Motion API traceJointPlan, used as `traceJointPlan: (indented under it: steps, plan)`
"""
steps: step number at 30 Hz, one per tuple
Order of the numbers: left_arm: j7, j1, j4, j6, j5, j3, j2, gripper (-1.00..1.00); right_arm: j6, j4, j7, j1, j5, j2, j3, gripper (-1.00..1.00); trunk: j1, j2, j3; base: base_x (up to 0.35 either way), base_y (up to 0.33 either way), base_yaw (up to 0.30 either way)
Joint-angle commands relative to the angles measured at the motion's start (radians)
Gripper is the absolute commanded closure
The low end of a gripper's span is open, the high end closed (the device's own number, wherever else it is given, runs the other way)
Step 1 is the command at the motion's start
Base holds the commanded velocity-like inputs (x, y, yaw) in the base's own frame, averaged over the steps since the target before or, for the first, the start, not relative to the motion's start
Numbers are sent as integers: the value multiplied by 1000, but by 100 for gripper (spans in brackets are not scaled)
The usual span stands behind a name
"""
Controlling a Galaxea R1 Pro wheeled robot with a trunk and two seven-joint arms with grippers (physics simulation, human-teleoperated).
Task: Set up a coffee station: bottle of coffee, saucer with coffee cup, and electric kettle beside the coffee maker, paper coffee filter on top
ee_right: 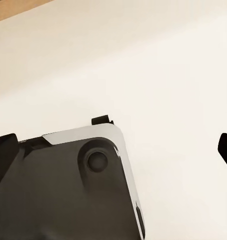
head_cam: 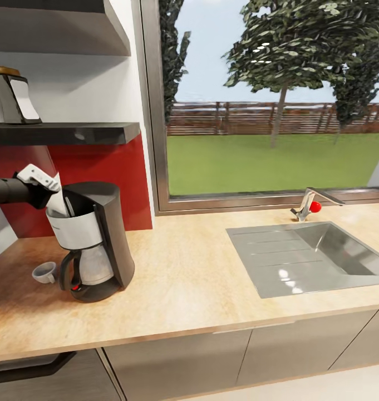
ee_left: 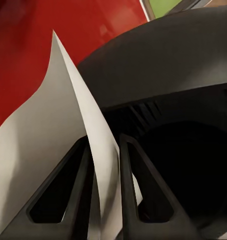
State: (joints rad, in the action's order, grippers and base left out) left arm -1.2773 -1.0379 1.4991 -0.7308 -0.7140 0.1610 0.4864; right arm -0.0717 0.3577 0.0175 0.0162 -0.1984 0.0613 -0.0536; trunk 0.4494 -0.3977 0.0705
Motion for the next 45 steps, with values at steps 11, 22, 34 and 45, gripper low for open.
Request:
traceJointPlan:
  steps: [11,22,34,45]
  plan:
    - [-10,4,1,-10,-4,2,-1,100,-3,0,1,1,-10,0,2,-100,1,-2,2,0,0,0]
    - [-11,2,-4,-114,-2,0,-2,100,-3,-1,1,1,-10,0,2,-100,1,-2,2,0,0,0]
    - [-11,2,-8,-134,-1,-2,-3,100,-3,-1,1,1,-10,0,2,-100,1,-2,2,0,0,0]
    - [-8,2,-8,-167,-9,1,-28,100,-3,-1,1,1,-10,0,2,-100,1,-2,2,0,0,0]
